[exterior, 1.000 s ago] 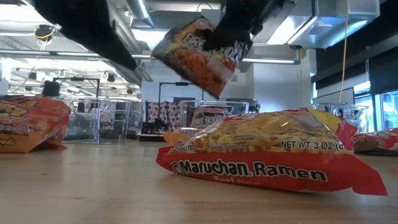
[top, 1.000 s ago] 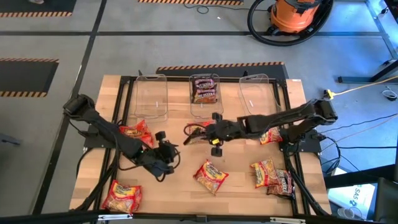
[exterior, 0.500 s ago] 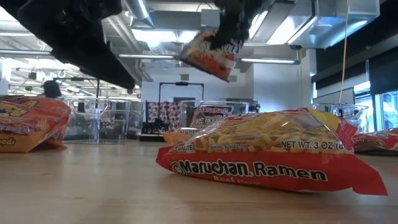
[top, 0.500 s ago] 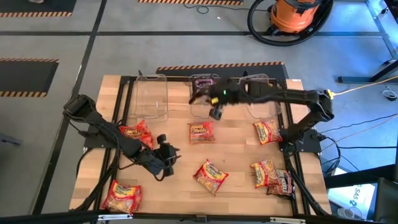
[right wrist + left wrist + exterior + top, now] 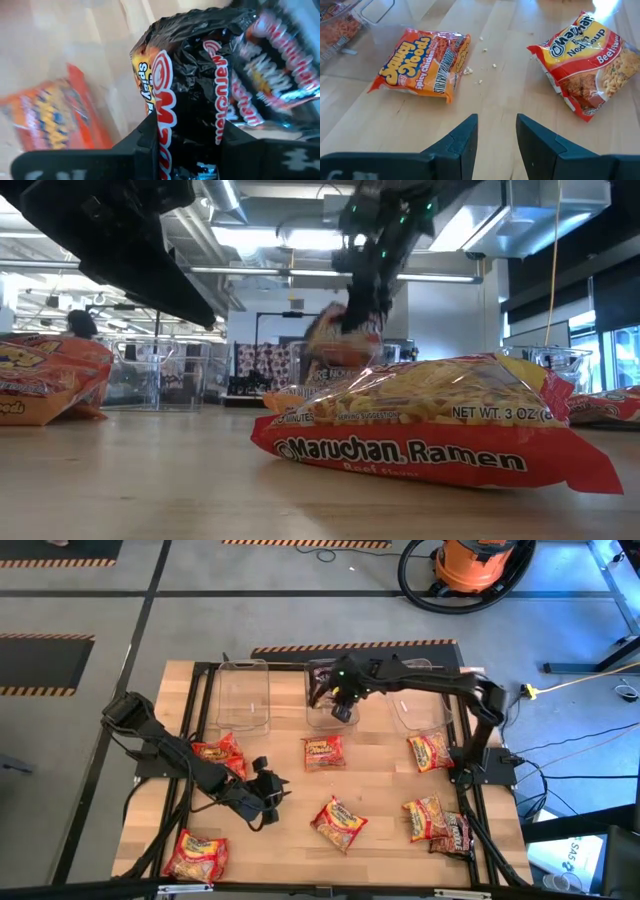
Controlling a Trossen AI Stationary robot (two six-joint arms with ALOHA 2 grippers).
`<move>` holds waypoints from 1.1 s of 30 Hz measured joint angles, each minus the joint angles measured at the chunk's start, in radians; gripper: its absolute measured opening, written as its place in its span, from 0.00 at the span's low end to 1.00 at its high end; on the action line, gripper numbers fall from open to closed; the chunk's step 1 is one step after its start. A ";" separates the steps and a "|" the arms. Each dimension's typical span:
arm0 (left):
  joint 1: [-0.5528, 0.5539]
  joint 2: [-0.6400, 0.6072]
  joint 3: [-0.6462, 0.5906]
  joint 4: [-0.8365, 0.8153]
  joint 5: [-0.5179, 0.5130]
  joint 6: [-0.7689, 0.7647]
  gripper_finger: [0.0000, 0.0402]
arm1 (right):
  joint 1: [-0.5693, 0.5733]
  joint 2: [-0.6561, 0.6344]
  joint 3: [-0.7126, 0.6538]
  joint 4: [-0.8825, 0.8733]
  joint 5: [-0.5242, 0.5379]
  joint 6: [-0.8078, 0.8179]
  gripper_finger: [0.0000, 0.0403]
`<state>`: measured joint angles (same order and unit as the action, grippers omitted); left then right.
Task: Sort Maruchan noodles
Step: Put the top black noodle pack into the middle transparent bin
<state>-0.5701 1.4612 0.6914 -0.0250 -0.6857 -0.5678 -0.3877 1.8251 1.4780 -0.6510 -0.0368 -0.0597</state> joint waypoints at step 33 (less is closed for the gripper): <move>0.000 0.000 0.000 0.016 0.000 0.016 0.32 | -0.005 0.153 0.080 0.008 0.090 -0.107 0.54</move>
<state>-0.5697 1.4616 0.6914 -0.0088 -0.6858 -0.5516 -0.3931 1.9777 1.5579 -0.6434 0.0533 -0.1668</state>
